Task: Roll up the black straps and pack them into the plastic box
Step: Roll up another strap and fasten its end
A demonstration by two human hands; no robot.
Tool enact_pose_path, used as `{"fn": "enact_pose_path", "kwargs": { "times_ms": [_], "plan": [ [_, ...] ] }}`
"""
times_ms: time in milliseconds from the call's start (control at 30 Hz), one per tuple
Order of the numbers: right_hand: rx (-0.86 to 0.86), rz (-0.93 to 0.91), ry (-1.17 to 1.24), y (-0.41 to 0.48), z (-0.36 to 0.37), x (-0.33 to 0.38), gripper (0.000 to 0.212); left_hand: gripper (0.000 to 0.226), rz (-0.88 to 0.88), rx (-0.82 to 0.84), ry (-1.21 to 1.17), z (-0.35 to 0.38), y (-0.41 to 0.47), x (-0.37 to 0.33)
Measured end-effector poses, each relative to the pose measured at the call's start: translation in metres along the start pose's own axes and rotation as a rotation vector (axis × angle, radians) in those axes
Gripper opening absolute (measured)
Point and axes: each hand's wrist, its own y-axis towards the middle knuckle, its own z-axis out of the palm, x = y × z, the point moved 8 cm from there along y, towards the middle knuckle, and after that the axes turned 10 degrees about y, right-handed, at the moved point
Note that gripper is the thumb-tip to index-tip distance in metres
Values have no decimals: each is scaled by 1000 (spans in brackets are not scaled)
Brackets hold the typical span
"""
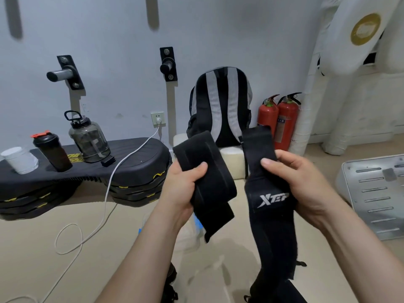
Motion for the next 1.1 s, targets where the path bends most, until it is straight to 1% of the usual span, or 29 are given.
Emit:
{"fn": "enact_pose_path", "kwargs": {
  "times_ms": [33, 100, 200, 367, 467, 600, 667, 833, 933, 1100],
  "plan": [
    [-21, 4, -9, -1, -4, 3, 13, 30, 13, -5, 15, -3, 1, -1],
    [-30, 67, -70, -5, -3, -1, 21, 32, 25, 13, 58, -1, 1, -1],
    [10, 101, -142, -11, 12, -13, 17, 37, 27, 69, 54, 11, -1, 3],
    [40, 25, -127, -9, 30, -21, 14, 37, 23, 124, 73, 22, -2, 7],
    [-4, 54, -137, -7, 30, -30, 17, 37, 22, 187, 79, 31, -4, 7],
    [-21, 63, -152, -6, 34, -35, 21, 48, 29, 259, 75, 37, -5, 7],
    [-35, 56, -141, -6, 35, -34, 23, 49, 34, 276, 95, 38, -5, 7],
    [-65, 40, -71, -2, 37, -33, 21, 44, 64, 323, 176, 43, -7, 10],
    [-90, 51, -77, -1, 35, -36, 23, 47, 69, 340, 200, 44, -8, 11],
    [-85, 40, -51, -1, 37, -36, 22, 51, 63, 361, 196, 41, -9, 10]
  ]
}}
